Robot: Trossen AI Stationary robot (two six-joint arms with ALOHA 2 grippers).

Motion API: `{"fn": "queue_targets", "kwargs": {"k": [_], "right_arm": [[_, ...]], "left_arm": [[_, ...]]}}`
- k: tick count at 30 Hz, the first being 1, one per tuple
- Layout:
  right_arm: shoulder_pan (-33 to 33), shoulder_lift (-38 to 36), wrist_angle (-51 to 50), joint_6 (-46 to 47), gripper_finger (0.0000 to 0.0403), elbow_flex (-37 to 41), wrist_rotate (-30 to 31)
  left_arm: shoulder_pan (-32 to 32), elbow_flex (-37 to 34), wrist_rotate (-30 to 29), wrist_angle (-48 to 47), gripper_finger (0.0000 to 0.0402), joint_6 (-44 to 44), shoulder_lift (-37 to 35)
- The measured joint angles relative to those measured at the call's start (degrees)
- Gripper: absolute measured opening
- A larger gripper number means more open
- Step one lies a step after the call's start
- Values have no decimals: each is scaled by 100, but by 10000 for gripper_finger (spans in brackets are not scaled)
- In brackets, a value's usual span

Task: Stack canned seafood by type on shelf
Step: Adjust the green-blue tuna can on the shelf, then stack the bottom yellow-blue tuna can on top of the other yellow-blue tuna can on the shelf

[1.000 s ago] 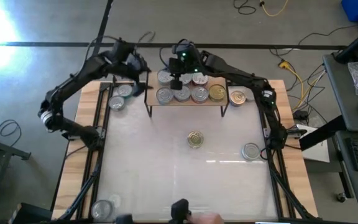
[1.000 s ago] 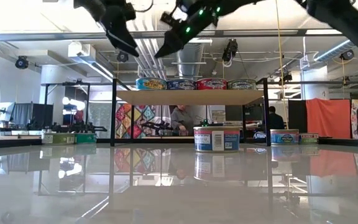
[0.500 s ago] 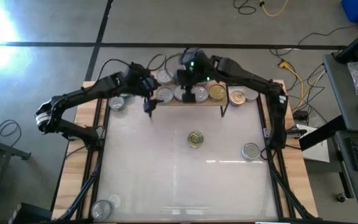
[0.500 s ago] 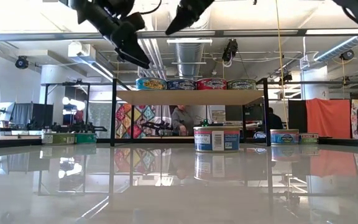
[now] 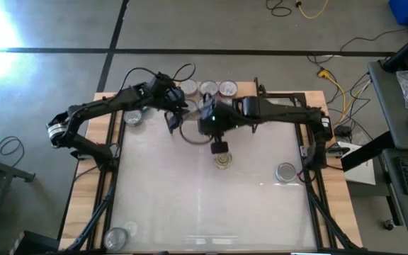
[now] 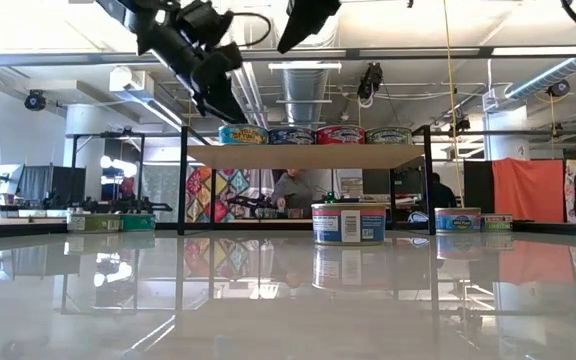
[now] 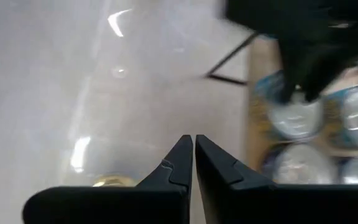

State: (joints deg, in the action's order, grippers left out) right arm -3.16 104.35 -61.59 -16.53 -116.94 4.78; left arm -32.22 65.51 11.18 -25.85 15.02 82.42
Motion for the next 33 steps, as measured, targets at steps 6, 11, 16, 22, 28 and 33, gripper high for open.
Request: {"fn": "queue_targets", "kwargs": {"k": [6, 11, 16, 22, 28, 33], "right_arm": [[665, -12, -318, 976, 13, 232, 786], [1192, -12, -374, 1618, 13, 326, 1037], [1625, -12, -378, 2283, 13, 347, 1057], [2162, -12, -360, 2939, 13, 409, 1248], [2613, -12, 145, 3394, 13, 788, 1391], [2967, -12, 956, 3536, 13, 1442, 1383]], "left_arm": [[-49, 57, -571, 85, 10, -58, 200], [-53, 59, -582, 81, 6, -58, 202], [-49, 42, -839, -12, 6, -14, 22], [141, 42, -713, -24, 6, -225, -591], [1326, 8, -468, -279, 6, -816, -1588], [3601, -622, -762, -285, 2, -1981, -2241]]}}
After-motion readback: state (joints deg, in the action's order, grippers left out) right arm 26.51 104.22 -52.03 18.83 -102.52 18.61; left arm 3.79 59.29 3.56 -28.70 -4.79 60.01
